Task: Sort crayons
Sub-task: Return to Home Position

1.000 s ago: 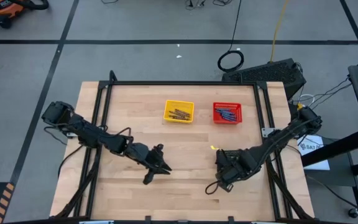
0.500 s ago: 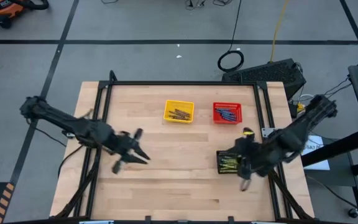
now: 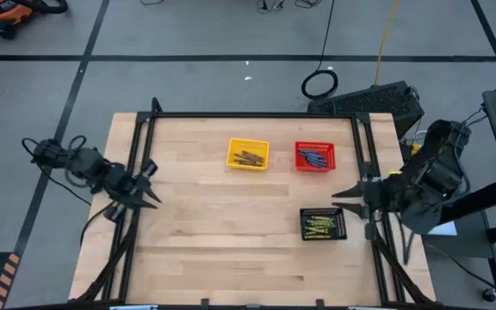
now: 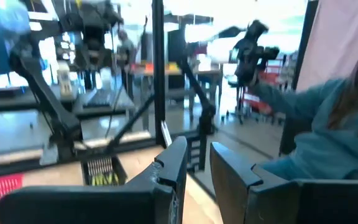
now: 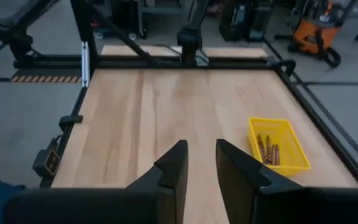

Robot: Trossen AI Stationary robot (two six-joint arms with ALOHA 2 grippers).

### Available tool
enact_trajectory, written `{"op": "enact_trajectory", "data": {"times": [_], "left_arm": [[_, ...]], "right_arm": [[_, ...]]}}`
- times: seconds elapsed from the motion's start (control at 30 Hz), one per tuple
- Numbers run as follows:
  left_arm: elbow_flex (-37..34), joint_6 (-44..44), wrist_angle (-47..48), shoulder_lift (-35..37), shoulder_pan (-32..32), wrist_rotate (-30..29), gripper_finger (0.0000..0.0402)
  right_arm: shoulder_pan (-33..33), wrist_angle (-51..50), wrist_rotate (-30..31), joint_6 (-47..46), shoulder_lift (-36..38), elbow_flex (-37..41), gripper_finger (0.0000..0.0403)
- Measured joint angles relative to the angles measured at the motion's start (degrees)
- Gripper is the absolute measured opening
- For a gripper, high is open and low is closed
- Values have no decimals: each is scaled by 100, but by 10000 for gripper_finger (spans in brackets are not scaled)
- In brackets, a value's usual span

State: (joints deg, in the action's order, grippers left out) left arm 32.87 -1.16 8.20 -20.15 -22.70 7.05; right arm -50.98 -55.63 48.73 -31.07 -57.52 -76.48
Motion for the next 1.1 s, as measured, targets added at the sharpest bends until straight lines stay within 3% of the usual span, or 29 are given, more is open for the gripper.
{"op": "enact_trajectory", "data": {"times": [0.23, 0.43, 0.6, 0.83, 1.1], "left_arm": [[-1038, -247, -207, 1339, 0, 0, 75], [-1930, -285, -676, 1940, 0, 0, 75], [-2395, -285, -977, 2008, 1, 2, 75], [-3013, -157, -1695, 2012, 0, 6, 75], [-3246, -561, -1557, 2010, -16, 33, 75]], "right_arm": [[-424, 256, 545, -223, 199, 547, 70], [-628, 564, 1027, -651, 256, 1277, 70], [-795, 1029, 1333, -914, 261, 1868, 70], [-1028, 2494, 1589, -623, 260, 2762, 70], [-1216, 3665, 1580, -378, 260, 3429, 70]]}}
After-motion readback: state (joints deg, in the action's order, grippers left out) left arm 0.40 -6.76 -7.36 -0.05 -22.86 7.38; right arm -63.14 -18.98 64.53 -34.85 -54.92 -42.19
